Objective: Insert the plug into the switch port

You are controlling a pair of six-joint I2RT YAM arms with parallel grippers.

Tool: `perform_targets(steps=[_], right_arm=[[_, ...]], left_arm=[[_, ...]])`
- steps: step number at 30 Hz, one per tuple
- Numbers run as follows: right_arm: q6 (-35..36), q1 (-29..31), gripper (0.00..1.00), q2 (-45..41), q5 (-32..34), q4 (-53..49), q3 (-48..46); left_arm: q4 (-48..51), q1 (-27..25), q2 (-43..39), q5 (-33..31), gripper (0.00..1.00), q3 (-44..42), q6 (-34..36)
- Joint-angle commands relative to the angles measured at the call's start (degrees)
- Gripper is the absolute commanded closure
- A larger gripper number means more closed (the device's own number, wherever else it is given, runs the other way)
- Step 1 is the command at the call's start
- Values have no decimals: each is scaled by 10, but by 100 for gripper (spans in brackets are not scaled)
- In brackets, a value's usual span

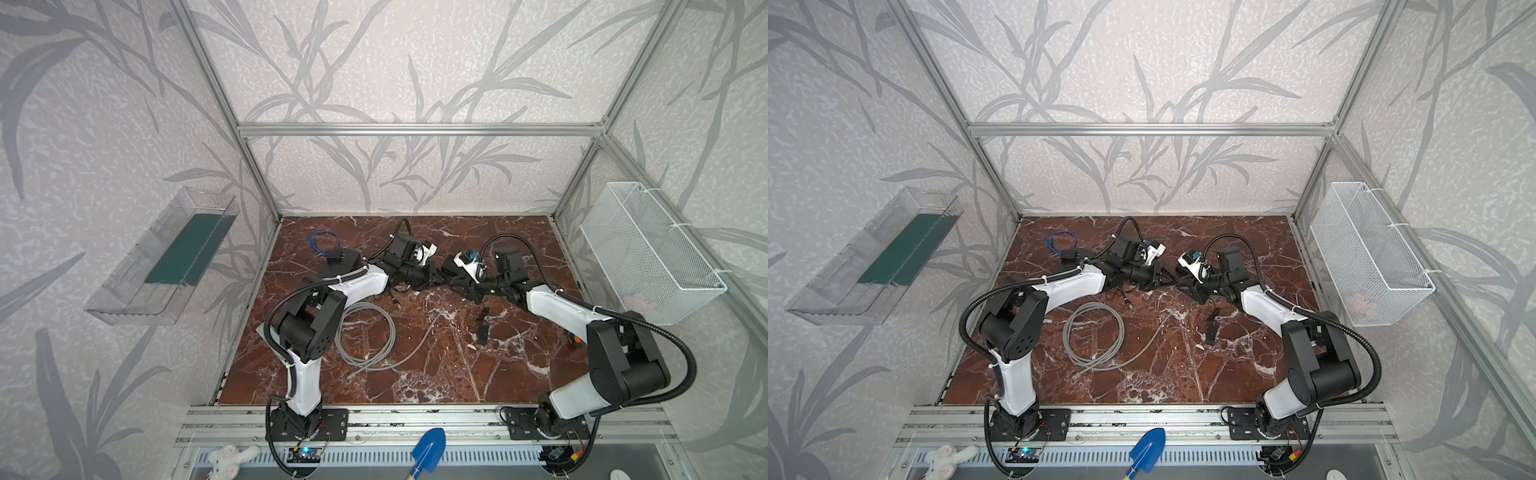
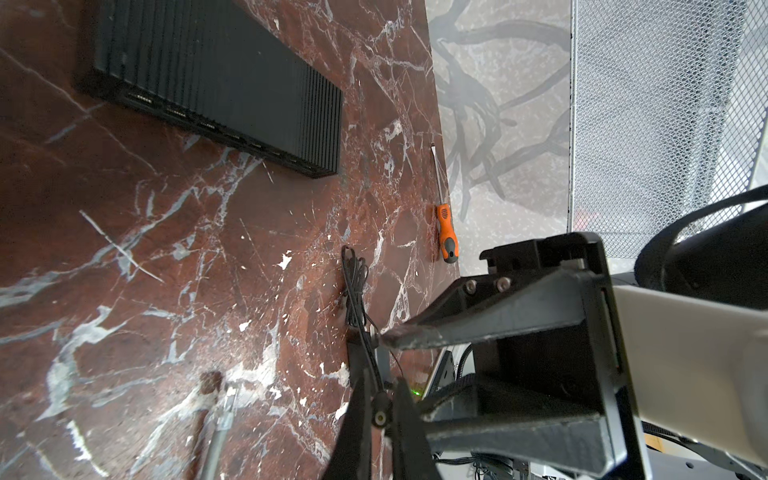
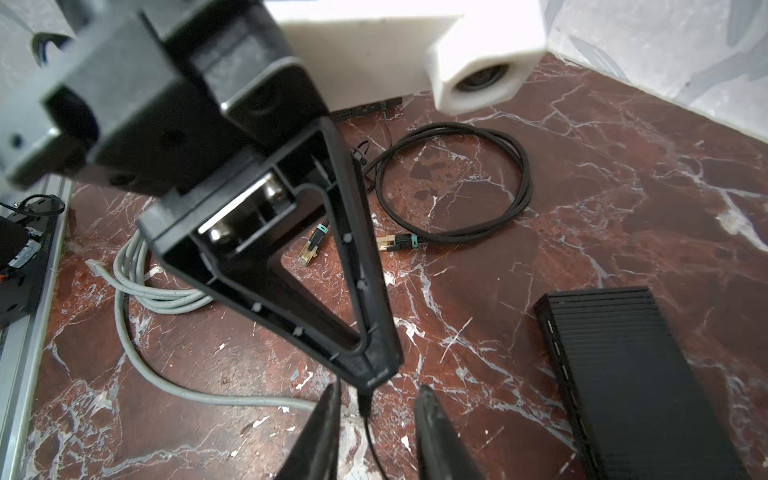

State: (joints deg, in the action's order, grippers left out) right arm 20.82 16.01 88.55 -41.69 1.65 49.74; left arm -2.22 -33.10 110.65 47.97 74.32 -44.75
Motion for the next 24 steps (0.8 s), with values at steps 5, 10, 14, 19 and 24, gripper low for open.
perform_targets(steps=[5, 10, 14, 19, 24], right_arm=[[53, -2, 78, 17, -28, -51, 40], [61, -2, 80, 20, -34, -61, 45], [78, -2, 80, 24, -29, -84, 54], [71, -2, 86, 25, -26, -71, 53], [62, -2, 94, 22, -31, -52, 50]], left_arm=[[-23, 2, -6, 10, 91, 12, -13], [-34, 2, -2, 9, 92, 11, -23], [-36, 2, -4, 8, 92, 10, -24], [-38, 1, -3, 14, 92, 10, -24], [-36, 1, 0, 15, 90, 11, -24]])
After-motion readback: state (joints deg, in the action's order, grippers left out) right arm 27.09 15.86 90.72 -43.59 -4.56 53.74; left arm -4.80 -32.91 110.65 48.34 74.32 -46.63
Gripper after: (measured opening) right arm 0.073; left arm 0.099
